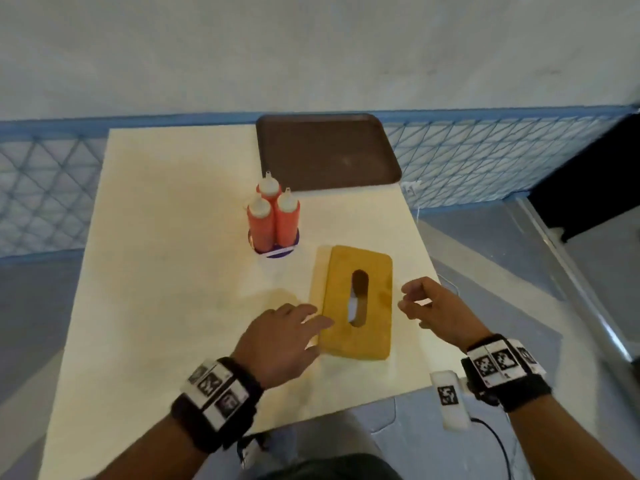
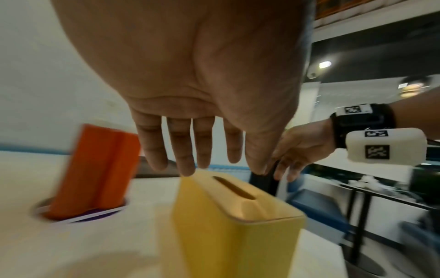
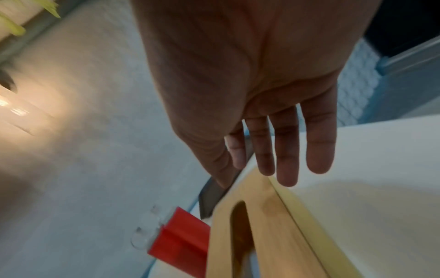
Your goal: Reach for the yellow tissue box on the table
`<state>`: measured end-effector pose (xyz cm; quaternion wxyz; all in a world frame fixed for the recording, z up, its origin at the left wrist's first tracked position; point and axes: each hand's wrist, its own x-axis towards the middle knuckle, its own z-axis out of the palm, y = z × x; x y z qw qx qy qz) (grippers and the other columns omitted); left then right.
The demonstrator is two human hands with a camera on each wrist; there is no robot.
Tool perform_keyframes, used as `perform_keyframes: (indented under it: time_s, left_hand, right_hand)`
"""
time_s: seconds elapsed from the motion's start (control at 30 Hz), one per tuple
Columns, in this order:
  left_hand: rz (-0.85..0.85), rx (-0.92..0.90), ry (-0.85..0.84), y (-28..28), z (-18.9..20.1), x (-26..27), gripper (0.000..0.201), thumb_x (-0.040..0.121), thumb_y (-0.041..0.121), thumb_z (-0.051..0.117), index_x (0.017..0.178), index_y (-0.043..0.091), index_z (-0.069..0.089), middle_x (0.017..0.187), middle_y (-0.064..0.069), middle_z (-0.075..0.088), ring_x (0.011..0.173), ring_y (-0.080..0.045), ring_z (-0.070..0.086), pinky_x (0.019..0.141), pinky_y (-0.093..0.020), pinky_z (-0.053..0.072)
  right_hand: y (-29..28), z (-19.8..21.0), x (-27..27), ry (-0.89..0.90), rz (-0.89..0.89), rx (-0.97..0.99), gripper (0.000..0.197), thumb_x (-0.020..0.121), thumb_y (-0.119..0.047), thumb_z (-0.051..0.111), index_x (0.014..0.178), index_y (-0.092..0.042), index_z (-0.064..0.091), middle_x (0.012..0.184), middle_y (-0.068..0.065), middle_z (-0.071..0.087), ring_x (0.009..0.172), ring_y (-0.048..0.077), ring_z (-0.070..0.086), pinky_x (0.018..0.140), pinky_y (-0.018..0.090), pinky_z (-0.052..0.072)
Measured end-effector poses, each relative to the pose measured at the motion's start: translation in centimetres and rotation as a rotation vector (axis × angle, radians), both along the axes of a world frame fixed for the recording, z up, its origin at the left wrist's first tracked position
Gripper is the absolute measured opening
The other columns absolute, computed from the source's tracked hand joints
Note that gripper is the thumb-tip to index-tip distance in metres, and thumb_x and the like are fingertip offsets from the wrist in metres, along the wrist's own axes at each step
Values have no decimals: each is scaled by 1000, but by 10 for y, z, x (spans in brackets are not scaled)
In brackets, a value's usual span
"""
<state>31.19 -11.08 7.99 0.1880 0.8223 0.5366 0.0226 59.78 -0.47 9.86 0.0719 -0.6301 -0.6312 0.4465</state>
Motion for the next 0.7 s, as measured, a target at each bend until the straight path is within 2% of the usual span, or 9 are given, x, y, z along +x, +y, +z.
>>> perform_keyframes:
  time_s: [0.03,0.1,0.2,0.3,0.37,0.53,0.7]
  left_hand:
    - [-37,36,-5,7,-2,18,49,90,46,48,137,34,43,142,-9,49,116,-32,52,87,-46,48]
    - [-64,2,7,14,-8,46,62,90,43,56,145,34,29,153,-14,31,131,-36,36,102,-50,36]
    - [-65,35,86,9,-27,69,76,86,43,63,147,36,19,155,-18,23,137,-38,22,108,-54,27]
    - [-25,28,116,-12,-48,66,75,90,40,60,150,32,16,161,-15,10,144,-35,3,112,-58,17]
    - [38,60,87,-23,-56,60,69,91,35,59,149,32,21,161,-16,13,145,-37,6,111,-60,19]
    - [233,101,106,-56,-58,25,52,84,43,65,130,30,44,145,-19,43,133,-44,33,103,-61,35]
    - [467,144,136,-91,-65,-31,44,85,51,58,121,27,52,136,-22,50,127,-46,40,99,-61,41]
  right_hand:
    - [-12,-8,-3,1,-36,-55,31,83,-39,68,108,-26,55,103,-1,67,88,22,66,72,33,52]
    - [-29,-22,-10,6,-91,-126,45,81,-44,68,119,-27,50,108,4,64,87,25,65,71,38,53]
    - [-42,-35,-23,27,-149,-144,54,86,-36,65,133,-29,39,118,9,62,91,28,65,69,39,53]
    - [-55,-44,-32,38,-193,-120,54,88,-30,63,134,-38,34,120,10,64,95,32,68,70,45,59]
    - [-61,-47,-39,16,-161,-59,54,89,-28,62,133,-40,33,119,10,66,89,30,69,71,47,61]
    - [-73,-53,-86,63,51,-34,55,86,-33,65,129,-41,31,105,-1,67,74,22,71,68,48,61]
    - [-66,-61,-164,119,319,-93,59,85,-43,62,131,-48,26,109,-5,65,87,20,70,79,47,59]
